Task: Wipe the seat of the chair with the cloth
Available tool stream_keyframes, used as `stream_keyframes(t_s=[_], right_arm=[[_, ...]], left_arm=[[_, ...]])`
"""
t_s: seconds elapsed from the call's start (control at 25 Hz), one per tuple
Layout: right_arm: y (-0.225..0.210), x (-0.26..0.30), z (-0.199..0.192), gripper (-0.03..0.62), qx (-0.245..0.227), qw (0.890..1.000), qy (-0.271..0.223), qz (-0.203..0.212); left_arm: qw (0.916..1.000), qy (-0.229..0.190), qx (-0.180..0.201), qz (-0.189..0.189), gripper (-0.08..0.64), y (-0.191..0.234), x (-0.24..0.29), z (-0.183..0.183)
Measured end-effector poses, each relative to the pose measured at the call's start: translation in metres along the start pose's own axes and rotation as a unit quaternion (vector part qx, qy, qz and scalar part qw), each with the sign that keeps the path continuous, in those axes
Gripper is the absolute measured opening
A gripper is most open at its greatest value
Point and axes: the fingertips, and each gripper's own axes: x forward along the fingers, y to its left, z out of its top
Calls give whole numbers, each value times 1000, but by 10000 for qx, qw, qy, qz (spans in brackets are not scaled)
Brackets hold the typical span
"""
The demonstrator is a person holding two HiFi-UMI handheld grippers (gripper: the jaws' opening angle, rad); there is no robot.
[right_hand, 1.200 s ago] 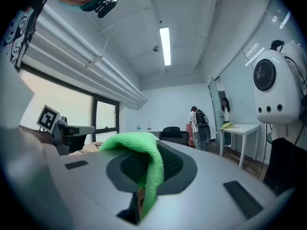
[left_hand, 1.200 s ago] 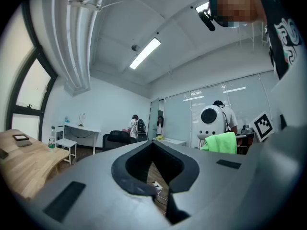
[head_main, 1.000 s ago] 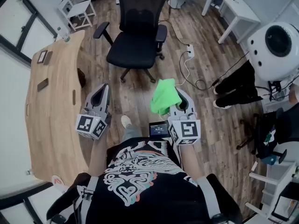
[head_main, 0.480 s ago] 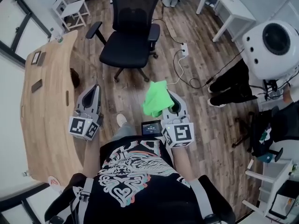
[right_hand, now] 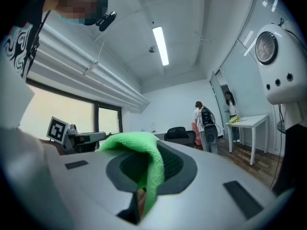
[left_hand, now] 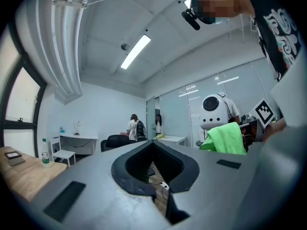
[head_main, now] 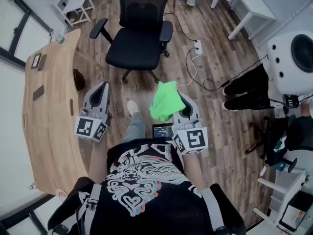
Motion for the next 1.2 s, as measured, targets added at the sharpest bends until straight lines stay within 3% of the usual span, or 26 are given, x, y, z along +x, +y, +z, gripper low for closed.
stream_keyframes(t_s=[0.2,0.32,0.68,1.0,1.2], right_arm=[[-1,68,-5,26,-197,9997,34,159],[-8,124,-2,26,-401,9992,-2,27],[-30,301,8,26,-294,9992,42,-257],[-45,402,-11,26,-531,9967,494,-365],[-49,442,-36,26,-631,9950,726,-253]], left_arm=[[10000,-83,-8,53,1,55,50,-14],[10000,-80,-56,10,2,100,100,-23],[9992,-176,264,-237,0,228,211,-4],[9991,56,-16,-424,1,299,274,-44],[9984,366,-132,-407,0,324,297,-90]])
